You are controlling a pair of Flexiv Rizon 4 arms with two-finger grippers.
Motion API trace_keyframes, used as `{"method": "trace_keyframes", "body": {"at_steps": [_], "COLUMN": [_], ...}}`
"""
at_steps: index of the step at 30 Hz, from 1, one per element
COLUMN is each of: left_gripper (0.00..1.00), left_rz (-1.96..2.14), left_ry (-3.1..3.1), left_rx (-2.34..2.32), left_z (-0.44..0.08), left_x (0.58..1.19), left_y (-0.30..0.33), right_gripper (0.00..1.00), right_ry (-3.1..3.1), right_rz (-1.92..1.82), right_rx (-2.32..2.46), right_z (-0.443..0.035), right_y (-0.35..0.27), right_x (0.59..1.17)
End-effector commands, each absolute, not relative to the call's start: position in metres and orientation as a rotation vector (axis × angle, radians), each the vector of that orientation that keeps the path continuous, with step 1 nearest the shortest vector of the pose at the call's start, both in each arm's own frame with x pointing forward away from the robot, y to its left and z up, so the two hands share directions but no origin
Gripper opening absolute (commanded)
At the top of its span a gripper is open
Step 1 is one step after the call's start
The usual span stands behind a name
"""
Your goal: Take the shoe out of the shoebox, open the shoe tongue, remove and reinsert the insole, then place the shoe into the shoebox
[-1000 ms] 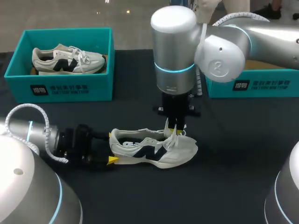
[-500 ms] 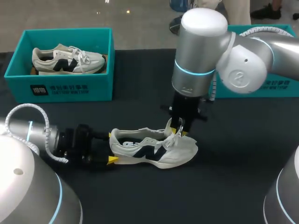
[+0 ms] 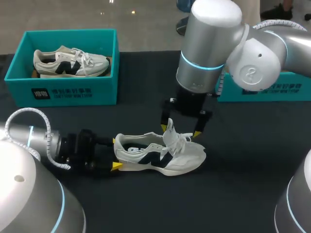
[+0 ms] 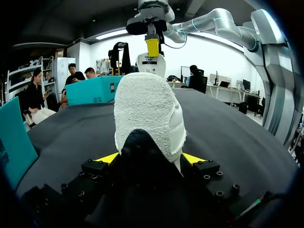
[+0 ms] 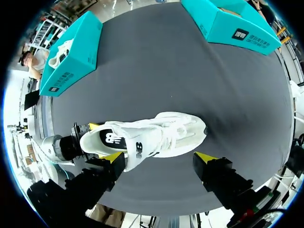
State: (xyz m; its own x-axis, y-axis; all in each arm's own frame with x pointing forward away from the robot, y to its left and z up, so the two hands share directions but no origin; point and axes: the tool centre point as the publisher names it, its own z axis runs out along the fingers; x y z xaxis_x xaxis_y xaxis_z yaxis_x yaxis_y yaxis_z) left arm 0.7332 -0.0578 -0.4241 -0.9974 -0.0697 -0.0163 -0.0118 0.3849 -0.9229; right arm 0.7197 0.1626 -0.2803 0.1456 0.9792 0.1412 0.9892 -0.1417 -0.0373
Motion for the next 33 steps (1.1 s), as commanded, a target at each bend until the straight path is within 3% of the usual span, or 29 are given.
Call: {"method": "trace_keyframes", "body": {"at_steps": [1, 10, 18, 33], "left_gripper": [0.00, 0.00, 0.00, 0.00], "left_rz": [-1.712, -1.712, -1.712, -1.712], "left_ry": [2.569, 2.569, 2.569, 2.569], "left_rx": [-0.075, -0.075, -0.075, -0.075], "left_z": [-0.425, -0.425, -0.425, -0.425], "left_x": [0.732, 0.732, 0.732, 0.732], "left_y": [-0.058, -0.058, -0.058, -0.058], "right_gripper": [1.00, 1.00, 1.00, 1.00], "right_ry": [-2.030, -2.518, -3.171, -3.171], "right_rz": [-0.109, -0.021, 0.026, 0.026], "right_rx": [-2.238, -1.863, -1.082, -1.082], "right_z": [-0.265, -0.228, -0.216, -0.216], "right_y": [0.169, 0.196, 0.215, 0.215], "right_x": [0.723, 0.728, 0.711, 0.711]}}
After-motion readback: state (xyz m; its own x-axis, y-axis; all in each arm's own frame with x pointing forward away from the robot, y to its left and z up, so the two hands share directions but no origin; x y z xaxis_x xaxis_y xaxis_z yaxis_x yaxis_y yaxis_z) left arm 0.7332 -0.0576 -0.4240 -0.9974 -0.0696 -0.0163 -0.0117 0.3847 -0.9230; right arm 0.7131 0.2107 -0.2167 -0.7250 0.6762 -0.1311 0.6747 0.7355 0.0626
